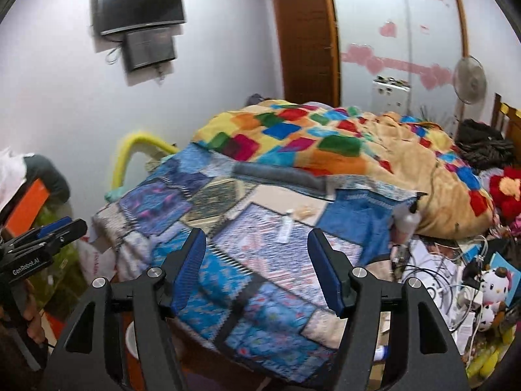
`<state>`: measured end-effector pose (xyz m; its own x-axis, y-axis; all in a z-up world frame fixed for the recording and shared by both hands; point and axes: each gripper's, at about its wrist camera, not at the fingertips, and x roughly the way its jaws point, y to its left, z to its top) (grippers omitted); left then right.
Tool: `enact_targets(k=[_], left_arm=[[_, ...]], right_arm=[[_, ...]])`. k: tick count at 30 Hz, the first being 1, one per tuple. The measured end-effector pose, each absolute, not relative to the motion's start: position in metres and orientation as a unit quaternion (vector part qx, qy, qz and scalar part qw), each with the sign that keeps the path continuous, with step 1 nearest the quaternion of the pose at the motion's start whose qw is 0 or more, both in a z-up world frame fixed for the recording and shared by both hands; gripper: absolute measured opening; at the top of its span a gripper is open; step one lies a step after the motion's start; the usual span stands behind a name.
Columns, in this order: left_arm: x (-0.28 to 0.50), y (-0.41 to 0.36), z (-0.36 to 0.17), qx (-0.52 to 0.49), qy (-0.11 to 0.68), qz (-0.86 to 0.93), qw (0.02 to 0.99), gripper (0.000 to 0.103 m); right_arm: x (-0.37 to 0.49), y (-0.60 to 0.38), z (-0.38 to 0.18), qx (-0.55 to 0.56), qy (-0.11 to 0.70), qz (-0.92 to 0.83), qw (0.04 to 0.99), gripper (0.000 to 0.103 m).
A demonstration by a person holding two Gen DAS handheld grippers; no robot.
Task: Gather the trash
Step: 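Move both open grippers back over the bed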
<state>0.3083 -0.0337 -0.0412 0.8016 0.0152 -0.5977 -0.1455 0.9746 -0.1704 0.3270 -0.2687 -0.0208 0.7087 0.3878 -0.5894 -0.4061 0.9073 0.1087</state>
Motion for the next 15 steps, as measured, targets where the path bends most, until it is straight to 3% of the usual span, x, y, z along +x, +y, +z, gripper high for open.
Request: enact_targets(k=[4,15], left_arm=[[0.347,-0.047,-0.050,-0.102,0.322,0.028,0.941,0.064],[0.443,-0.064,-0.100,-0.093,0.358,0.006,0.929,0.065]], right_arm=[[0.356,-0.288,-0.032,-0.012,0.328,0.192,0.925,0.061],[0.445,-0.294,-0.099,-0.002,0.403,0.186,0.896,0.061]])
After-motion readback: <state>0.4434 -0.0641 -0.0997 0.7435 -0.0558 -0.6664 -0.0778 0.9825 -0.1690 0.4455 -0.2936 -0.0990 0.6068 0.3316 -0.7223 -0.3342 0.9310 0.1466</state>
